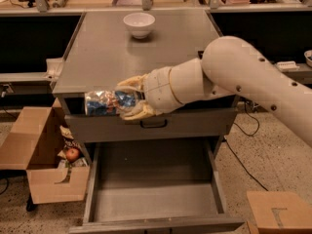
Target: Pick redbull can from middle drawer and place on counter
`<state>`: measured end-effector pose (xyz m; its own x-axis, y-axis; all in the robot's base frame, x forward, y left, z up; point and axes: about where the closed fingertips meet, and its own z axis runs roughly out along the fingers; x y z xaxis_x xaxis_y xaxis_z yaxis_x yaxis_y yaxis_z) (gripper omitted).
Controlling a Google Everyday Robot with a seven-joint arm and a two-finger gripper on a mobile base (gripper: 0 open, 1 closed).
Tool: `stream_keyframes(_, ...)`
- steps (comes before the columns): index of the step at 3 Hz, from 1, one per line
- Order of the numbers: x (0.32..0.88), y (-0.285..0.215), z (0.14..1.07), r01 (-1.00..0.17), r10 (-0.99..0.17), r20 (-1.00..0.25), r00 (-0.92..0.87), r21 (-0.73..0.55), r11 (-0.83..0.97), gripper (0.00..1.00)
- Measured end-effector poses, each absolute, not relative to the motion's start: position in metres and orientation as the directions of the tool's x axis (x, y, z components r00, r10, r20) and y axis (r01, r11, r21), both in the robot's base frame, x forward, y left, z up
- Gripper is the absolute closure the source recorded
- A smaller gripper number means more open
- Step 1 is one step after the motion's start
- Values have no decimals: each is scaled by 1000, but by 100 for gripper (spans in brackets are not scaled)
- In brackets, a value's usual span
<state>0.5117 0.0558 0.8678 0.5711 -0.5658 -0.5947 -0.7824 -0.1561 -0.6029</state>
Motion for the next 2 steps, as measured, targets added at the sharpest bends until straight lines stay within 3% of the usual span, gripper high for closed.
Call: stream_keyframes(2,626,73,931,-803,-557,-645,523,-591,-70,100)
